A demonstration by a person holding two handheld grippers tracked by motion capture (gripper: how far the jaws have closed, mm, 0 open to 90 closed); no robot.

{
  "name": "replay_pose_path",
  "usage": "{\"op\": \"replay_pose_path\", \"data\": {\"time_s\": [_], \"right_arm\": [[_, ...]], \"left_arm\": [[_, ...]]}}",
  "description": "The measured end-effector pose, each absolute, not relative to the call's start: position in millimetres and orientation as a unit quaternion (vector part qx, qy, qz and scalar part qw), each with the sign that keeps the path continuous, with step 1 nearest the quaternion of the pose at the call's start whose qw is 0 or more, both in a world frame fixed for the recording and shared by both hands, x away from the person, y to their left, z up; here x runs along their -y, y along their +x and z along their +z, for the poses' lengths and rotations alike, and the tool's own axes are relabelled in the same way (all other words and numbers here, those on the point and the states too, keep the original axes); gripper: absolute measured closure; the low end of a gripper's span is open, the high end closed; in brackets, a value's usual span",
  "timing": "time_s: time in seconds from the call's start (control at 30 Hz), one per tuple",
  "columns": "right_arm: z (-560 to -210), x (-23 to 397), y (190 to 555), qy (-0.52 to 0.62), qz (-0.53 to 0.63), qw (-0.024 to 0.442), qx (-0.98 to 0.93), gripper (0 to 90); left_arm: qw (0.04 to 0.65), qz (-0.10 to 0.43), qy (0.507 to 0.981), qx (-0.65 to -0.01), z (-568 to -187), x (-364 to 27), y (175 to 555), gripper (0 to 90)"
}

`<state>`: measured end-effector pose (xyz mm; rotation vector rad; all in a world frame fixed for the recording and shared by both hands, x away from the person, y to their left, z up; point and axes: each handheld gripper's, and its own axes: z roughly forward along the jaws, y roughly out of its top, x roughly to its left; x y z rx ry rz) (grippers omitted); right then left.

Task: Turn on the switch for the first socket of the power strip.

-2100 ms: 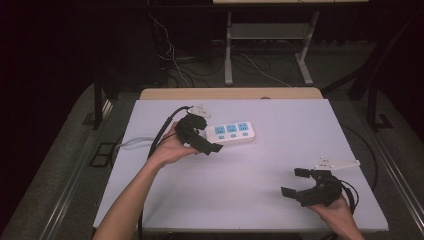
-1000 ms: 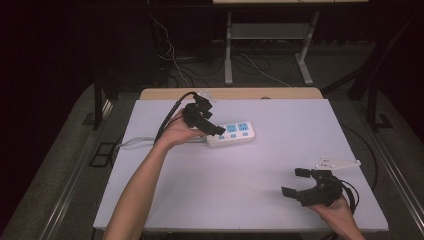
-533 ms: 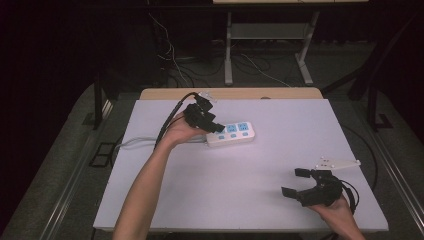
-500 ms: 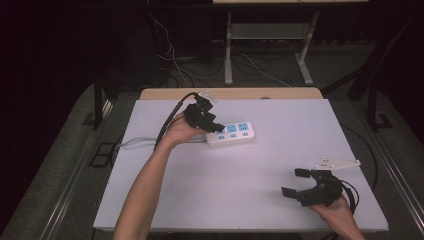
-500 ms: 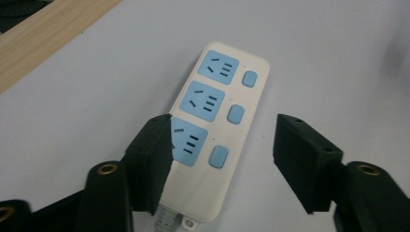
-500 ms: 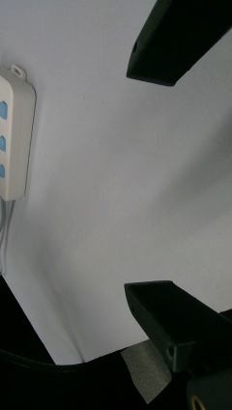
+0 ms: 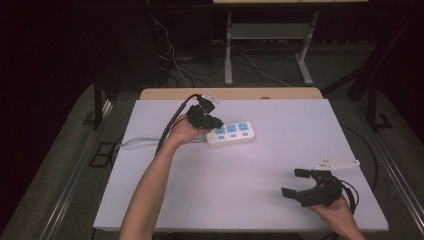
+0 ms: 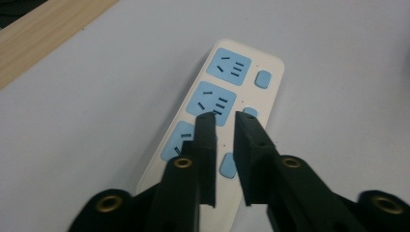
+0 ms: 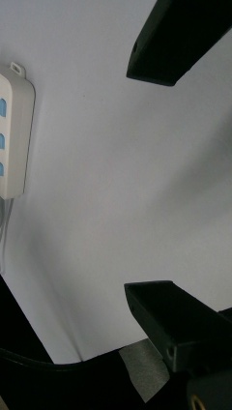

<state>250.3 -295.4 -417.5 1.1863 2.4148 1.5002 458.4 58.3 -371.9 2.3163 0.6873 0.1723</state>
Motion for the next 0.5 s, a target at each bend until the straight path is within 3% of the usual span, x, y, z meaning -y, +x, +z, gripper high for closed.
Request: {"op": "replay_pose_path", "data": {"time_s": [0.1,0.5], "right_arm": [[-418,295,250,0.385,0.487,0.030,-0.784,1.8],[-418,295,250,0.383,0.486,0.030,-0.785,1.8]], "left_arm": [[0.350,0.070,0.896,-0.266,-375,-56,459,88.9],[0.334,0.058,0.903,-0.264,-390,-51,464,89.1]]}}
